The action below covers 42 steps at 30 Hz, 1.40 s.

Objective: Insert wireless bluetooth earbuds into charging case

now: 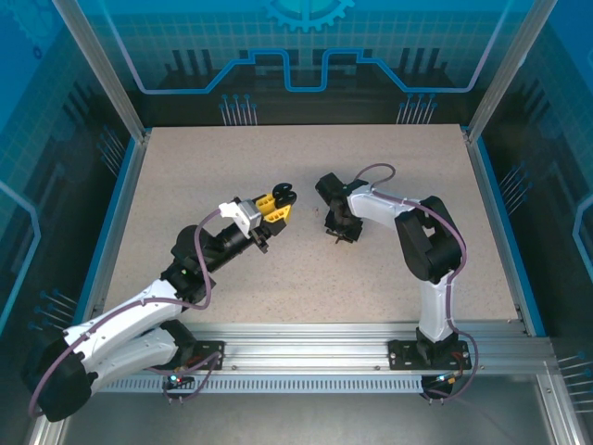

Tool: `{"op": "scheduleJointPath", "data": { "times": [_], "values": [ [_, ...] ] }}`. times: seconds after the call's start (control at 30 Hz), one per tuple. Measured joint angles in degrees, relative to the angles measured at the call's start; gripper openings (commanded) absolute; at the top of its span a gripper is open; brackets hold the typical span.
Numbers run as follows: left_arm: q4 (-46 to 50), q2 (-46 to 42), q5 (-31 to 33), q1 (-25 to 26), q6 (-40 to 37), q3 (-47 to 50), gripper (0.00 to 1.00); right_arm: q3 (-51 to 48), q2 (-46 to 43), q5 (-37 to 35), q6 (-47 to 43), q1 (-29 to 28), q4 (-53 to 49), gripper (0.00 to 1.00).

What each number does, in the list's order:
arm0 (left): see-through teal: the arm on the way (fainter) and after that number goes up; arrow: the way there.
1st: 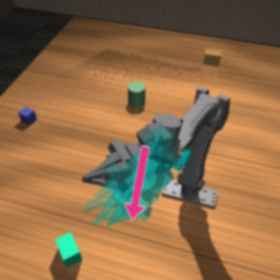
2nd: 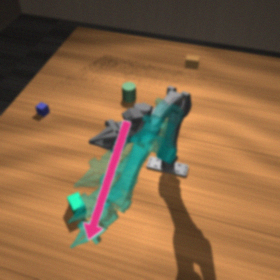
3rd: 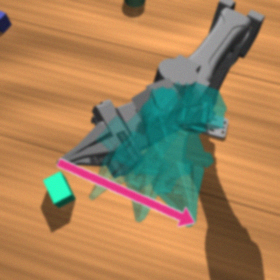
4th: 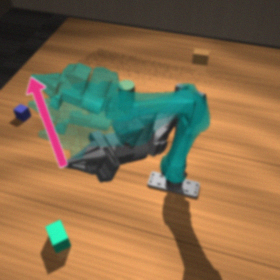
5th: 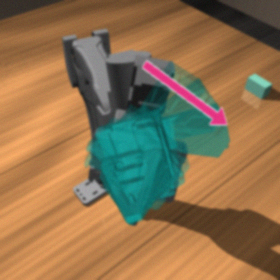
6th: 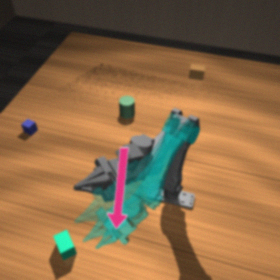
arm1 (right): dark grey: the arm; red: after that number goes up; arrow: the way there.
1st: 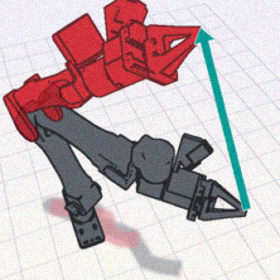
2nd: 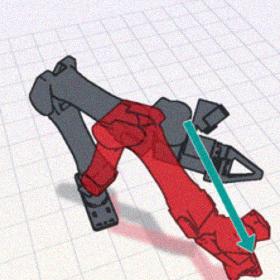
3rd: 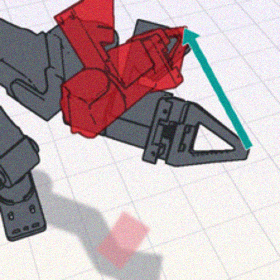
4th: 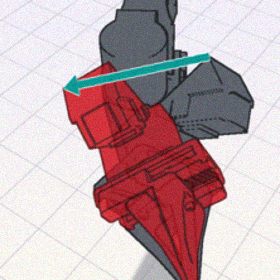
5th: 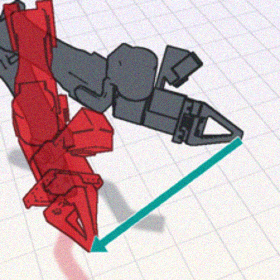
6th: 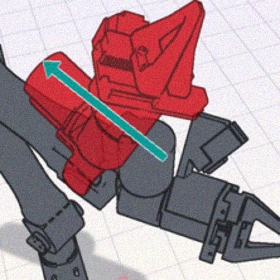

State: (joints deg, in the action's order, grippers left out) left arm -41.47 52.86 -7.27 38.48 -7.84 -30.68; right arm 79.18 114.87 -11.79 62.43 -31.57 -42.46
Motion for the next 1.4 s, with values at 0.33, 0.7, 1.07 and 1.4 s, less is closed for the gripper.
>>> {"op": "scheduleJointPath", "data": {
  "times": [0.33, 0.7, 1.07, 1.4],
  "values": [
    [0.0, 0.0, 0.0, 0.0, 0.0, 0.0, 0.0, 0.0, 0.0, -0.2, 0.6, -0.7, 0.0, 0.33],
    [0.0, 0.0, 0.0, 0.0, 0.0, 0.0, 0.0, 0.0, 0.0, -0.1, 0.6, -1.0, -0.3, 0.25],
    [0.0, 0.0, 0.0, 0.0, 0.0, 0.0, 0.0, -2.1, -1.7, 0.1, -0.1, -1.0, 1.7, 0.16],
    [0.4, 0.0, -0.1, 0.0, 0.0, 0.0, 0.0, -6.9, -16.8, -0.4, -6.8, -1.1, 6.4, 0.15]
  ]
}}
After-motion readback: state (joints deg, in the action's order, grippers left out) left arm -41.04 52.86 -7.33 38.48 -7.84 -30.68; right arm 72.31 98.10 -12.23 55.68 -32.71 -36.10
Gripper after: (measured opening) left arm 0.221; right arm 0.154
